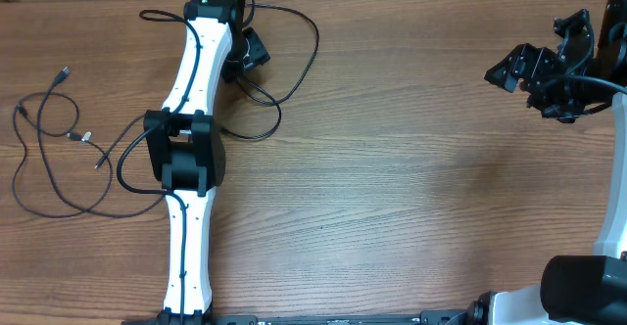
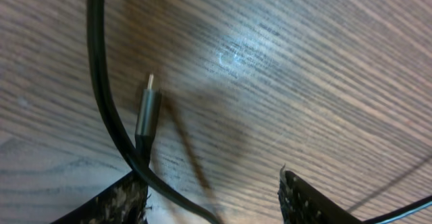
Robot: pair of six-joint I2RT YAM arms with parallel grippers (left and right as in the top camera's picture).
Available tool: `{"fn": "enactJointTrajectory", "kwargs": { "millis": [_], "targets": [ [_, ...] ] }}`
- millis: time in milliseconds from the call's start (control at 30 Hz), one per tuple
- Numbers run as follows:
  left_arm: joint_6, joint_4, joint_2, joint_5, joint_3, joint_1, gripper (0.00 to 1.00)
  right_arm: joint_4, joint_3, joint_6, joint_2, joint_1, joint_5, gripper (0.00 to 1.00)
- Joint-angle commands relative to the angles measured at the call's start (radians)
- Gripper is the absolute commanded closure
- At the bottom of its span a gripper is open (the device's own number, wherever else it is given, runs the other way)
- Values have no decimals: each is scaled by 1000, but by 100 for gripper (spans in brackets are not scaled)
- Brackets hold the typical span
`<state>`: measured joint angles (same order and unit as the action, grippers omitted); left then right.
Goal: Untangle cables
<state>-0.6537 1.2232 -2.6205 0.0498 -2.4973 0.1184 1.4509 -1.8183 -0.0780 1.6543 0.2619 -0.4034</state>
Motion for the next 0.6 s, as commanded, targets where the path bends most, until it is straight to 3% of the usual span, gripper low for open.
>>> {"fn": "enactJointTrajectory", "kwargs": {
  "millis": [0,333,567],
  "targets": [
    [-27,16,-26,-39,13,5,38,-2,0,9,0,1,3,12],
    [-27,59,-26,-61,29,6,41,-2,0,9,0,1,2,12],
    [-27,42,-26,-87,55,6,53,0,0,9,0,1,2,12]
  ]
}}
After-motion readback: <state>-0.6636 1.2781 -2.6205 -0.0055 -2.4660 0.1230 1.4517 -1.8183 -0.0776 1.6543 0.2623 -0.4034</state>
